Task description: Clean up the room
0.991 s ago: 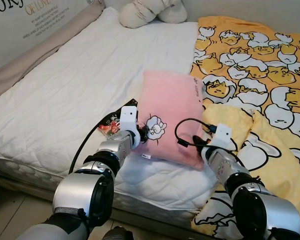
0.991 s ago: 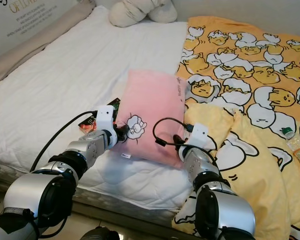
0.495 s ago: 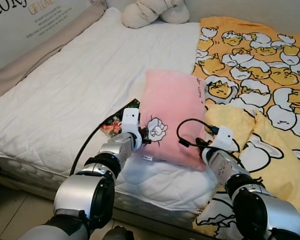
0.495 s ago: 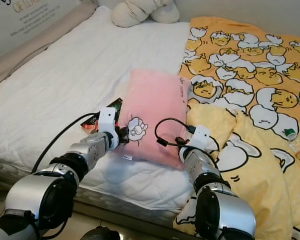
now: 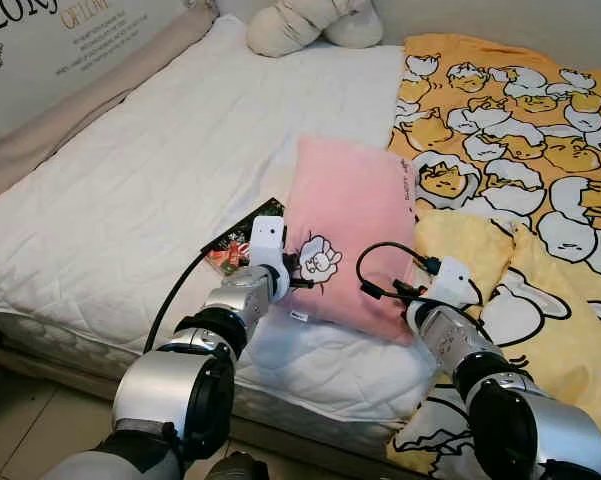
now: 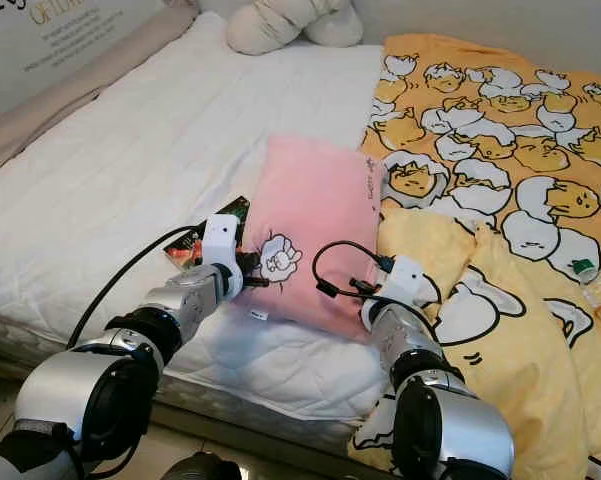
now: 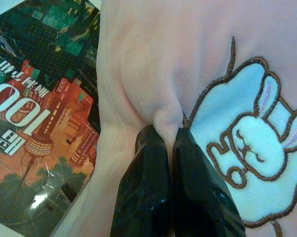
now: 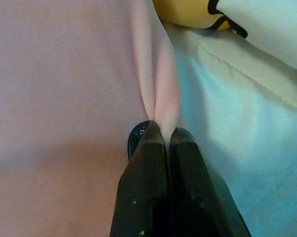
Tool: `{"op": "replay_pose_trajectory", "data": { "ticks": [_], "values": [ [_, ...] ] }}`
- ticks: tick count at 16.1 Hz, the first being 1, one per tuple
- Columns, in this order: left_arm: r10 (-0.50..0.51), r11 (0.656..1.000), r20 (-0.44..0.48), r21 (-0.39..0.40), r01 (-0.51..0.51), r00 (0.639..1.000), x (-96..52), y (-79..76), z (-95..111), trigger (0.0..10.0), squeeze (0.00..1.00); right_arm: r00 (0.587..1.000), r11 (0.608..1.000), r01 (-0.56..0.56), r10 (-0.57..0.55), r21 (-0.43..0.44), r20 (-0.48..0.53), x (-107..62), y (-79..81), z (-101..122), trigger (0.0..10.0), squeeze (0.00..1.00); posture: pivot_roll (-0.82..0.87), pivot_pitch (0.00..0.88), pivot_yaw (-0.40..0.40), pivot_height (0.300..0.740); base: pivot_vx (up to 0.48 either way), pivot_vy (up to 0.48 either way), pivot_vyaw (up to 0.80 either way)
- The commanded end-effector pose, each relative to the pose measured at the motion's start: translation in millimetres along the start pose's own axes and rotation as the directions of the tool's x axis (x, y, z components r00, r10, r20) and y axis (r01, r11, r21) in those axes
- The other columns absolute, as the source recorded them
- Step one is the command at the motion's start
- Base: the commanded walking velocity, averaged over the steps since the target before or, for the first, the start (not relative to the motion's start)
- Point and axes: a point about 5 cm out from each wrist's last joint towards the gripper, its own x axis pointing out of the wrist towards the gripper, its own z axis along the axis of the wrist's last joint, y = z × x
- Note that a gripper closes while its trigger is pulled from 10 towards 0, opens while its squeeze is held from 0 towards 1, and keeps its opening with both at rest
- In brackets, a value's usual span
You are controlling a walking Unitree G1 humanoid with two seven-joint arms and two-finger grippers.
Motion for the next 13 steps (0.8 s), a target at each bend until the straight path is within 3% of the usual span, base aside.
{"op": "replay_pose_trajectory", "data": {
  "ticks": [1,2,3,5,6,7,8,9,10,11,13],
  "values": [
    [0.010,1.000,0.016,0.004,-0.010,1.000,-1.0,5.4,5,0.0,0.00,0.998,0.999,0.049,-0.049,0.012,-0.035,-1.4,-9.8,-6,0.0,0.00,0.06,0.000,0.002,0.731,0.000,0.000,0.00],
    [0.004,1.000,0.024,0.009,-0.004,1.000,-1.1,5.4,8,0.0,0.00,0.999,0.999,0.051,-0.051,0.014,-0.018,-0.9,-8.8,-2,0.0,0.00,0.05,0.000,0.003,0.731,0.000,0.000,0.00],
    [-0.015,0.999,0.077,0.048,0.011,0.997,-2.0,6.7,24,0.0,0.00,0.999,1.000,0.007,-0.008,0.011,0.054,1.1,3.5,19,0.0,0.00,0.05,0.000,0.010,0.731,0.000,0.000,0.00],
    [-0.114,0.989,0.294,0.127,0.080,0.949,-11.2,0.7,91,0.0,0.00,0.958,0.990,-0.124,0.138,-0.068,0.251,-1.1,38.3,73,0.0,0.00,0.05,0.000,0.016,0.731,0.000,0.000,0.00],
    [-0.138,0.983,0.334,0.160,0.088,0.933,-14.6,-0.8,104,0.0,0.00,0.944,0.988,-0.132,0.150,-0.079,0.293,-3.1,41.9,83,0.0,0.00,0.04,0.000,0.019,0.731,0.000,0.000,0.00],
    [-0.178,0.972,0.400,0.211,0.098,0.899,-21.8,-3.2,127,0.0,0.00,0.914,0.984,-0.143,0.171,-0.102,0.369,-7.6,48.3,102,0.0,0.00,0.04,0.000,0.020,0.731,0.000,0.000,0.00],
    [-0.232,0.952,0.500,0.293,0.089,0.834,-36.8,-5.8,162,0.0,0.00,0.836,0.973,-0.162,0.224,-0.165,0.501,-19.9,60.8,133,0.0,0.00,0.04,0.000,0.020,0.731,0.000,0.000,0.00],
    [-0.274,0.934,0.548,0.347,0.083,0.790,-47.0,-8.8,181,0.0,0.00,0.778,0.965,-0.132,0.242,-0.226,0.579,-30.0,66.4,151,0.0,0.00,0.04,0.000,0.021,0.731,0.000,0.000,0.00],
    [-0.289,0.923,0.578,0.380,0.062,0.763,-52.3,-10.3,189,3.8,0.00,0.755,0.960,-0.080,0.234,-0.268,0.612,-34.4,66.3,157,0.0,0.00,0.03,0.000,0.022,0.731,0.000,0.000,0.00],
    [-0.303,0.919,0.604,0.390,0.058,0.737,-55.7,-11.5,193,10.0,0.00,0.722,0.951,-0.033,0.235,-0.306,0.651,-39.6,66.9,162,10.0,0.00,0.03,0.000,0.019,0.731,0.000,0.000,0.00],
    [-0.291,0.922,0.621,0.386,0.039,0.728,-55.3,-9.6,191,10.0,0.00,0.690,0.948,-0.035,0.252,-0.317,0.678,-44.3,69.4,165,10.0,0.00,0.03,0.000,0.016,0.731,0.000,0.000,0.00]
  ]
}}
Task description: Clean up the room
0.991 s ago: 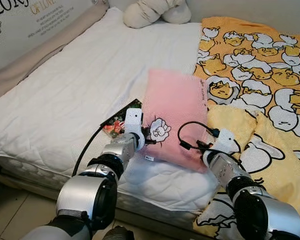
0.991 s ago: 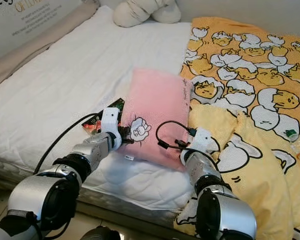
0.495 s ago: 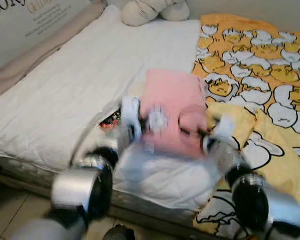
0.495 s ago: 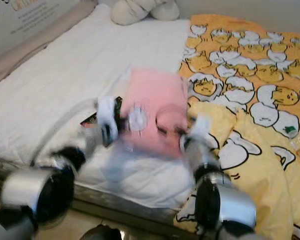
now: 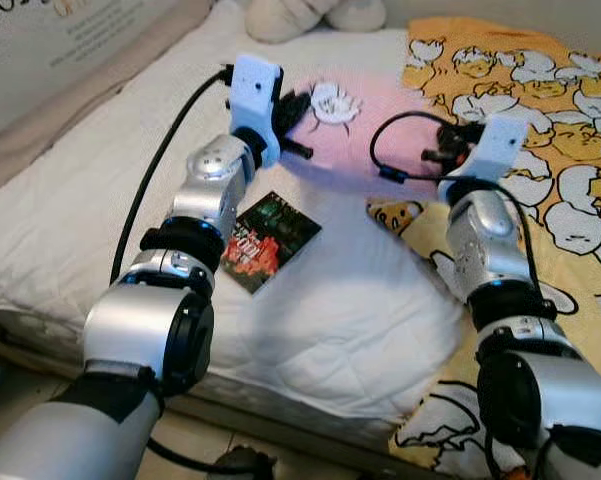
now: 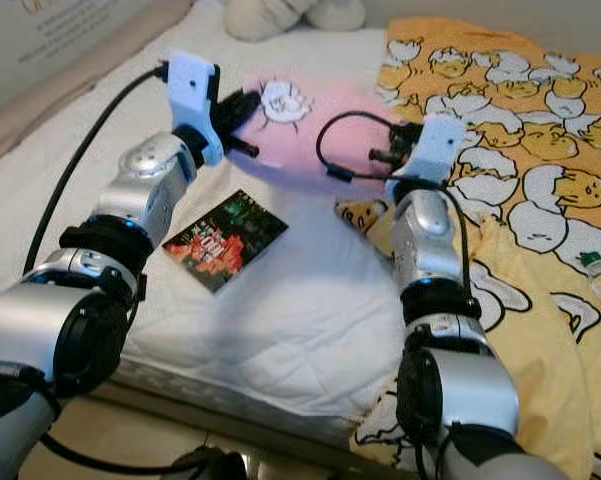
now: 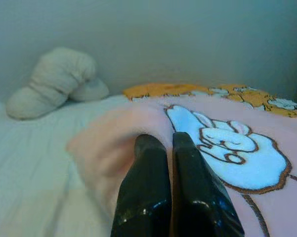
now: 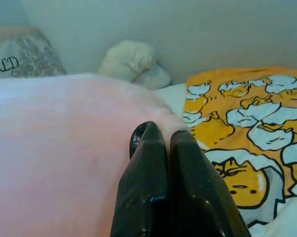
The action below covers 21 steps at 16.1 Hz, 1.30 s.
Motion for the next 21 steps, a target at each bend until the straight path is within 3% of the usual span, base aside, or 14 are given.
{"op": "replay_pose_trajectory", "data": {
  "ticks": [1,6,9,13,21],
  "values": [
    [0.048,0.999,0.082,-0.019,-0.047,0.995,-0.4,7.2,13,10.0,0.00,0.997,0.998,0.041,-0.038,-0.045,0.060,-2.1,-9.1,10,10.0,0.00,0.01,0.000,0.015,0.731,0.000,0.480,0.00],
    [0.040,0.998,0.114,-0.044,-0.035,0.993,3.3,-2.9,13,10.0,0.00,0.992,0.991,0.056,-0.041,-0.118,0.123,-3.5,-8.8,20,10.0,0.00,0.00,0.000,0.013,0.731,0.000,0.480,0.00],
    [0.036,0.998,0.096,-0.052,-0.031,0.995,3.2,-9.4,4,10.0,0.00,0.995,0.992,0.045,-0.034,-0.117,0.097,-9.9,-6.0,7,10.0,0.00,0.01,0.000,0.023,0.731,0.000,0.480,0.00],
    [0.054,0.997,0.062,-0.055,-0.050,0.997,0.6,-7.9,-5,10.0,0.00,0.995,0.992,0.057,-0.047,-0.115,0.088,-11.5,-7.5,3,10.0,0.00,0.01,0.000,0.030,0.731,0.000,0.480,0.00],
    [0.081,0.994,0.079,-0.075,-0.076,0.994,1.3,-6.8,-3,10.0,0.00,0.994,0.989,0.049,-0.035,-0.140,0.100,-9.6,-9.5,9,10.0,0.00,0.00,0.000,0.024,0.731,0.000,0.480,0.00]
  ]
}}
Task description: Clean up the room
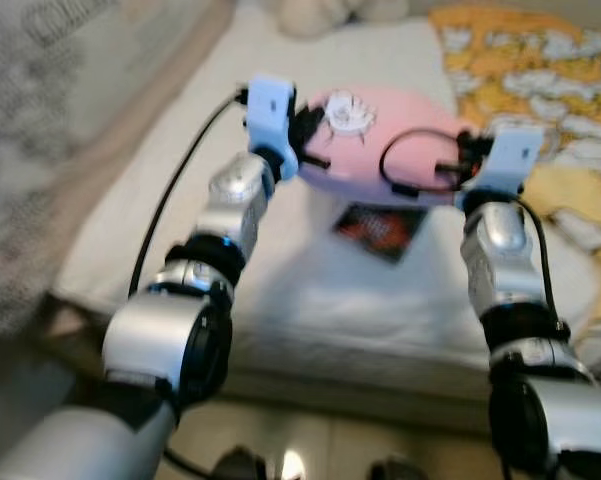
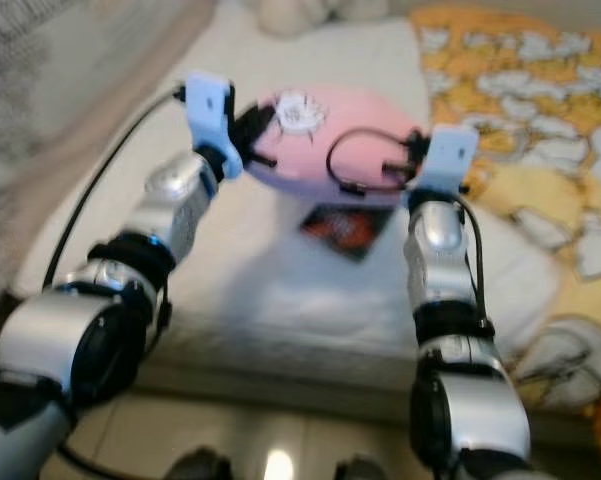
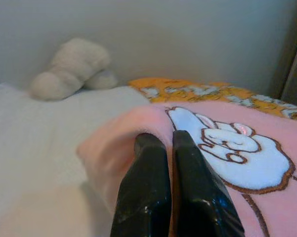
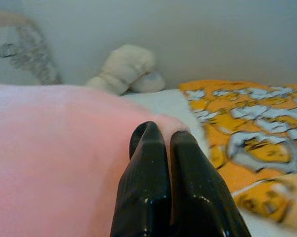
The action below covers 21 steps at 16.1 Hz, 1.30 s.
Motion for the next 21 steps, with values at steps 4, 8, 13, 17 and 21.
{"op": "replay_pose_trajectory", "data": {
  "ticks": [4,8,13,17,21],
  "values": [
    [0.061,0.998,0.074,0.003,-0.062,0.995,1.0,11.7,18,10.0,0.00,0.998,1.000,-0.006,0.007,-0.009,0.055,4.0,0.8,13,10.0,0.00,0.01,0.000,0.016,0.731,0.000,0.480,0.00],
    [0.104,0.994,0.071,0.026,-0.106,0.992,-0.3,13.4,15,10.0,0.00,0.999,1.000,-0.010,0.010,-0.015,0.042,3.2,0.8,10,10.0,0.00,0.00,0.000,0.018,0.731,0.000,0.360,0.00],
    [0.161,0.987,0.044,-0.005,-0.161,0.986,-2.6,11.6,4,10.0,0.00,1.000,0.999,-0.028,0.028,-0.020,0.009,-0.8,5.5,0,10.0,0.00,0.00,0.000,0.020,0.731,0.288,0.000,0.00],
    [0.164,0.986,0.021,0.009,-0.164,0.986,-3.0,9.4,-1,10.0,0.00,0.999,0.999,-0.045,0.044,-0.028,-0.013,-1.6,8.0,-4,10.0,0.00,0.01,0.000,0.017,0.731,0.480,0.000,0.00],
    [0.180,0.984,0.010,0.012,-0.180,0.984,-3.5,9.1,-4,10.0,0.00,0.997,0.998,-0.056,0.055,-0.029,-0.046,-2.7,9.5,-10,10.0,0.00,0.01,0.000,0.010,0.731,0.480,0.000,0.00]
  ]
}}
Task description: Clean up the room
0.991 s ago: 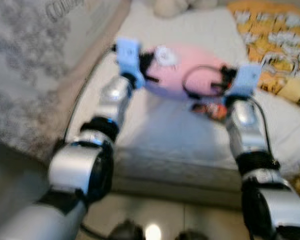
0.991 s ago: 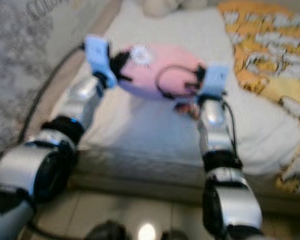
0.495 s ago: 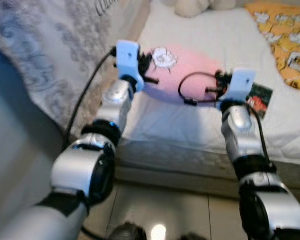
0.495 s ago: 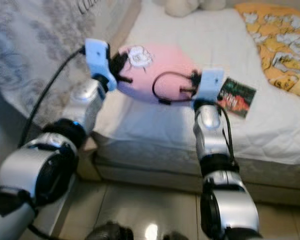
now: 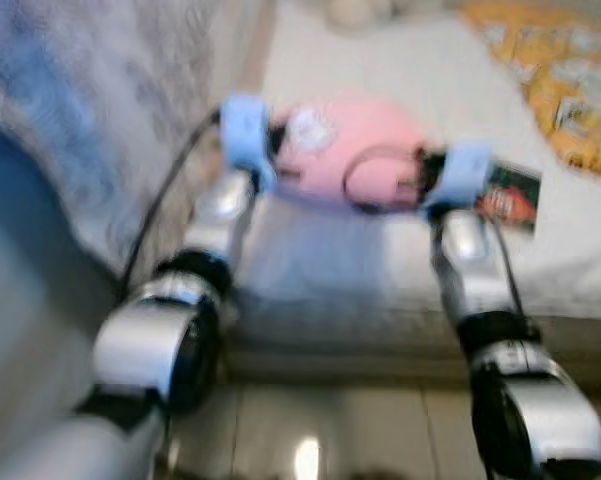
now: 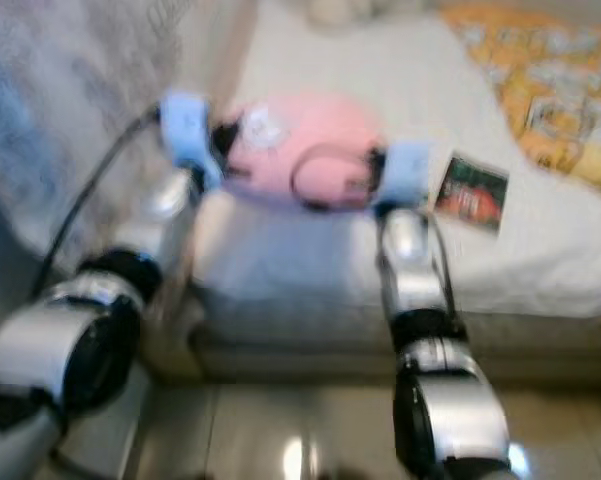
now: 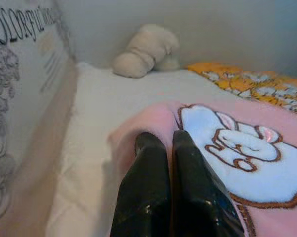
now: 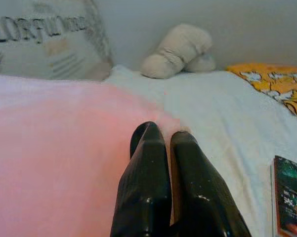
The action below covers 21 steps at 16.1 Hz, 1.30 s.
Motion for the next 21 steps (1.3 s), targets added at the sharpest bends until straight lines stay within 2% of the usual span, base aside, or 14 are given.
{"op": "replay_pose_trajectory", "data": {
  "ticks": [1,4,6,8,9,11,12,13,14,15,16,17,19,21],
  "values": [
    [-0.001,1.000,0.053,0.000,0.001,0.999,6.6,-8.3,16,10.0,0.00,0.998,0.998,0.058,-0.058,-0.013,0.016,0.7,-20.2,6,10.0,0.00,0.02,0.000,0.008,0.731,0.480,0.000,0.00],
    [0.025,1.000,0.045,0.001,-0.025,0.999,5.2,-5.1,13,10.0,0.00,0.999,0.999,0.047,-0.047,-0.020,-0.004,0.1,-21.0,2,10.0,0.00,0.02,0.000,0.000,0.731,0.480,0.000,0.00],
    [0.058,0.998,0.041,-0.001,-0.058,0.997,4.5,-4.5,10,10.0,0.00,0.999,0.998,0.017,-0.019,-0.056,-0.035,3.5,-25.4,3,10.0,0.00,0.03,0.000,-0.019,0.731,0.480,0.000,0.00],
    [0.117,0.993,0.034,-0.022,-0.116,0.993,5.1,-1.3,11,10.0,0.00,0.995,0.991,-0.050,0.039,-0.127,-0.089,14.4,-25.8,8,10.0,0.00,0.06,0.000,-0.065,0.731,0.480,0.000,0.00],
    [0.148,0.988,0.035,-0.040,-0.147,0.988,5.1,1.6,12,10.0,0.00,0.991,0.983,-0.083,0.065,-0.162,-0.113,19.0,-23.3,10,10.0,0.00,0.07,0.000,-0.081,0.731,0.480,0.000,0.00],
    [0.284,0.959,0.011,0.015,-0.285,0.959,-2.1,19.0,2,10.0,0.00,0.949,0.929,-0.268,0.209,-0.257,-0.236,22.3,5.3,0,10.0,0.00,0.08,0.000,-0.128,0.731,0.240,0.000,0.00],
    [0.332,0.943,-0.032,0.009,-0.332,0.943,-8.1,25.6,-10,10.0,0.00,0.925,0.905,-0.326,0.246,-0.272,-0.290,17.5,14.6,-12,10.0,0.00,0.08,0.000,-0.134,0.731,0.000,0.000,0.00],
    [0.399,0.917,-0.130,0.024,-0.399,0.908,-23.0,31.4,-40,10.0,0.00,0.870,0.867,-0.422,0.305,-0.265,-0.388,3.9,28.1,-37,10.0,0.00,0.09,0.000,-0.153,0.731,0.000,0.000,0.00],
    [0.408,0.913,-0.218,0.071,-0.403,0.886,-37.6,24.9,-70,10.0,0.00,0.823,0.845,-0.476,0.329,-0.244,-0.464,-10.1,34.1,-58,10.0,0.00,0.09,0.023,-0.168,0.731,0.000,0.000,0.00],
    [0.422,0.906,-0.358,0.150,-0.395,0.833,-67.2,12.9,-117,10.0,0.00,0.733,0.790,-0.571,0.370,-0.221,-0.571,-35.6,44.6,-90,10.0,0.00,0.08,0.062,-0.177,0.731,0.000,0.000,0.00],
    [0.446,0.891,-0.393,0.107,-0.442,0.804,-78.3,9.2,-130,10.0,0.00,0.724,0.794,-0.569,0.358,-0.216,-0.590,-41.7,45.9,-97,10.0,0.00,0.08,0.078,-0.191,0.731,0.000,0.000,0.00],
    [0.445,0.887,-0.386,0.069,-0.456,0.808,-76.7,5.4,-129,10.0,0.00,0.747,0.834,-0.516,0.327,-0.194,-0.578,-38.3,43.3,-95,10.0,0.00,0.08,0.080,-0.193,0.731,0.000,0.000,0.00],
    [0.384,0.922,-0.265,0.049,-0.385,0.885,-53.8,-8.5,-102,10.0,0.00,0.825,0.920,-0.375,0.275,-0.113,-0.494,-21.5,33.9,-76,10.0,0.00,0.08,0.057,-0.189,0.731,0.000,0.000,0.00],
    [0.372,0.928,-0.173,0.068,-0.366,0.912,-42.8,-11.3,-84,10.0,0.00,0.862,0.937,-0.340,0.274,-0.085,-0.427,-10.4,27.5,-60,10.0,0.00,0.08,0.040,-0.180,0.731,0.000,0.000,0.70]
  ]
}}
